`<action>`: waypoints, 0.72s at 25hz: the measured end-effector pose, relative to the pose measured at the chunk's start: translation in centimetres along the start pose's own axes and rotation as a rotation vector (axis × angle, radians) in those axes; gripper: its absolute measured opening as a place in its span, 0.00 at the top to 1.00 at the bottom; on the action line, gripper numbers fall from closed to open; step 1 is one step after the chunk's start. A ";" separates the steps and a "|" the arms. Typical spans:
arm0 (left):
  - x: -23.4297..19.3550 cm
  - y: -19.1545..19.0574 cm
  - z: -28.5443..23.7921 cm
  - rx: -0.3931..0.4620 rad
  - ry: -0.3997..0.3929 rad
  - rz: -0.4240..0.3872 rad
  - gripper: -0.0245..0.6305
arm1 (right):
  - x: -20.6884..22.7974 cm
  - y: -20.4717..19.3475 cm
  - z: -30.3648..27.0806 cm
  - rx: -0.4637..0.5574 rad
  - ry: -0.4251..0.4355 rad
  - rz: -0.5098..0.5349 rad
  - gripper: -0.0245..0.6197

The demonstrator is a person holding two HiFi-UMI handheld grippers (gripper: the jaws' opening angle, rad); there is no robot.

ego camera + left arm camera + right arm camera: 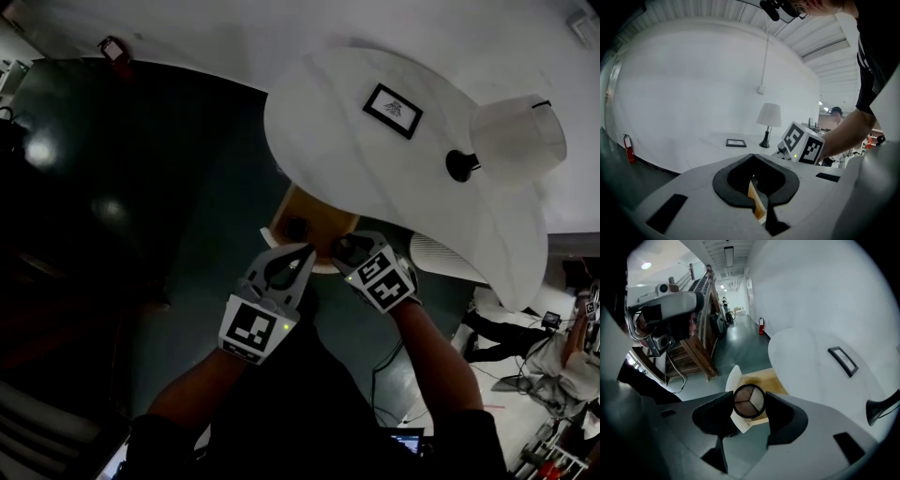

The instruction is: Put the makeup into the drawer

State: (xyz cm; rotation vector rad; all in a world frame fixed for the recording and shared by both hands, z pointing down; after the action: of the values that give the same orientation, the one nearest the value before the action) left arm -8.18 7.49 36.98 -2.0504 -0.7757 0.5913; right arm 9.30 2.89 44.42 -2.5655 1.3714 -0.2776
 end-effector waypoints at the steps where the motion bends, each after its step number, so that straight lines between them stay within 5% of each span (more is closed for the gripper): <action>1: -0.2 -0.3 -0.3 -0.003 0.006 0.007 0.95 | 0.1 0.1 -0.6 -0.002 0.005 0.006 0.62; 18: -2.9 -7.0 -5.2 -0.057 0.074 0.111 0.95 | 1.8 0.1 -11.4 -0.106 0.043 0.133 0.62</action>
State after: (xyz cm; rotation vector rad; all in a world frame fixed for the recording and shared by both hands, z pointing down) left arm -8.92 5.77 45.96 -2.1659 -0.6458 0.5574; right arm 7.16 0.19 55.47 -2.5507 1.6049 -0.2445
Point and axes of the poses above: the fingertips, and each gripper's own axes: z backward along the fingers, x to its right, y out of its top, the point moved 10 cm from there along z, backward along the fingers, and after that the axes turned 15 degrees about -x, right-handed, at the moved point
